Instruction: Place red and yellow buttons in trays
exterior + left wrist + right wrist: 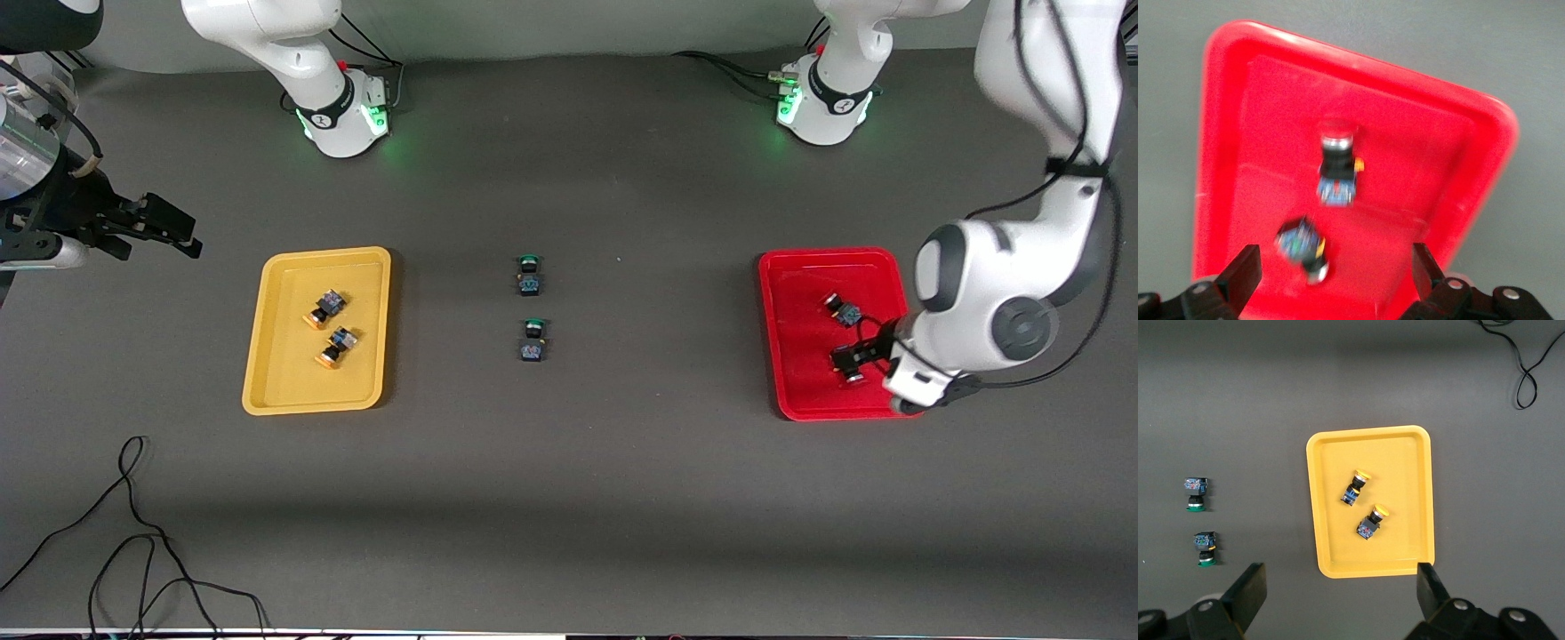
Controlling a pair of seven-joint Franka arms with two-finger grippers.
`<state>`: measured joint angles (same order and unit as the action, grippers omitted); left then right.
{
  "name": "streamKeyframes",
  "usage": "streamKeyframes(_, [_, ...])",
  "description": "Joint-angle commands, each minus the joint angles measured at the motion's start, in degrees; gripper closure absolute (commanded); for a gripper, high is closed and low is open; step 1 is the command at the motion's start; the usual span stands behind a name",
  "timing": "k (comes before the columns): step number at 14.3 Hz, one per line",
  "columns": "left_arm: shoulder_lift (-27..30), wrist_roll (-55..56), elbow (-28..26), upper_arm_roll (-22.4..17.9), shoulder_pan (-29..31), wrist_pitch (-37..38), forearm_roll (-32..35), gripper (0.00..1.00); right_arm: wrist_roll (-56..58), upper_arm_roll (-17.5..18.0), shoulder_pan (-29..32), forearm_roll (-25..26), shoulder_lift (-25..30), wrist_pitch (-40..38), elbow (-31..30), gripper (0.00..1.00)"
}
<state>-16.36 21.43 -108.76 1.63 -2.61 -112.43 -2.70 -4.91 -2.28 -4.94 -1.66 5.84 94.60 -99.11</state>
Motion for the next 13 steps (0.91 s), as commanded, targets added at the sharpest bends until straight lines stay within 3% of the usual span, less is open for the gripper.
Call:
streamKeyframes(1, [13.33,-0.85,-1.72,-0.48,-0.64,8.7,0.59,0.0,0.69,0.26,0.11,0.61,-1.44,-0.48,2.43,0.0])
streamKeyframes(4, [20.74,-1.56,-0.93,1.7,0.32,12.67,4.87,0.0,0.69,0.26,0.11,0.69,-2.68,-0.56,4.36,0.0])
streamKeyframes(6, [21.02,-1.83,3.44,8.53,7.15,15.91,5.95,0.0,0.6,0.26,0.11,0.69,-2.94,-1.0,4.89,0.0])
streamKeyframes(10, [20.93,-2.18,5.93,8.57,5.52,16.98,5.95,0.0,1.75,0.52,-0.5,0.69,-2.68,-1.18,6.74,0.0])
streamKeyframes(13, [20.31,-4.55,6.46,5.42,1.92,16.64,5.95,0.0,1.48,0.34,-0.6,0.69,-3.99,-1.18,6.83,0.0])
